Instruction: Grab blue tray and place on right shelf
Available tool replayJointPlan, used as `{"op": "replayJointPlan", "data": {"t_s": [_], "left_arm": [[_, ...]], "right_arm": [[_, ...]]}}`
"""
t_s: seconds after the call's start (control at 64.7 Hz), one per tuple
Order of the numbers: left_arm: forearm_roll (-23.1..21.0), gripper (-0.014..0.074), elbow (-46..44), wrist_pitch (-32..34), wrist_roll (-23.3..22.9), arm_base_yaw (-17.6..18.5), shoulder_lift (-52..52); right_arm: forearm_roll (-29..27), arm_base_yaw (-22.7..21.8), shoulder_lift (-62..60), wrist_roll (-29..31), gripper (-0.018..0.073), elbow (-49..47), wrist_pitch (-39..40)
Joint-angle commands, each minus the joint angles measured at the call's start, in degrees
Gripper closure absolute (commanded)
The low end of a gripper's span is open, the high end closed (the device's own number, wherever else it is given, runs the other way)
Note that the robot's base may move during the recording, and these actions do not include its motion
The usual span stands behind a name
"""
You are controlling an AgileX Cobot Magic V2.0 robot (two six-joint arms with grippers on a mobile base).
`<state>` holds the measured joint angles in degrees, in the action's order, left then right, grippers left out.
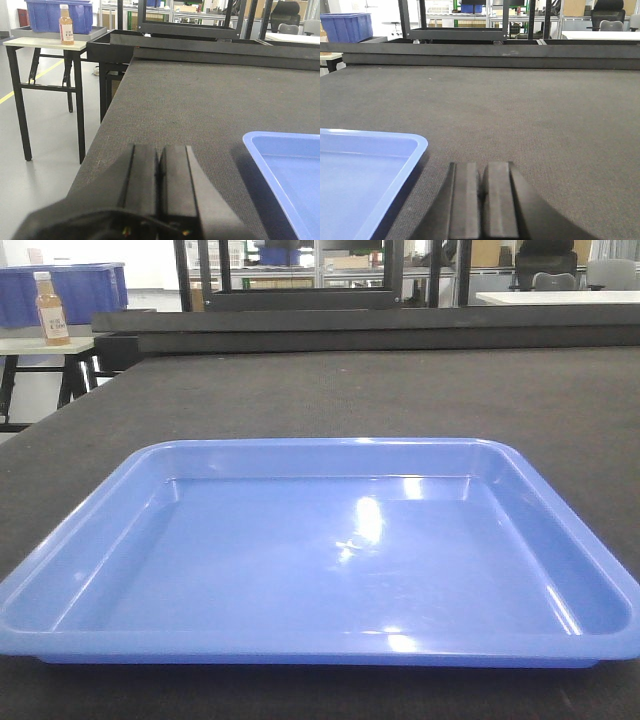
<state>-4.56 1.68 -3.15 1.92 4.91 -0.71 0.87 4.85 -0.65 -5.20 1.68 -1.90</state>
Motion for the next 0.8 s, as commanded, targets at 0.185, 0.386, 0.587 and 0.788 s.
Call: {"op": "replayJointPlan", "data": {"t_s": [0.185, 0.386, 0.587, 0.788], "left_arm": [[-0.48, 0.0645, 1.72, 4.89, 0.18, 0.34, -0.7], [-0.48, 0.0645, 1.72, 4.89, 0.18, 0.34, -0.7], [-0.48, 0.0645, 1.72, 4.89, 0.18, 0.34, -0.7], [-0.48, 0.0645, 1.72, 4.89, 0.18, 0.34, -0.7]], "right_arm": [[-0.18, -0.34, -1.05, 0.39, 0.0517, -1.35, 4.91], [-0.18, -0.34, -1.05, 0.39, 0.0517, -1.35, 4.91], [-0.18, -0.34, -1.05, 0.39, 0.0517, -1.35, 4.91], [-0.18, -0.34, -1.05, 0.39, 0.0517, -1.35, 5.0]]}}
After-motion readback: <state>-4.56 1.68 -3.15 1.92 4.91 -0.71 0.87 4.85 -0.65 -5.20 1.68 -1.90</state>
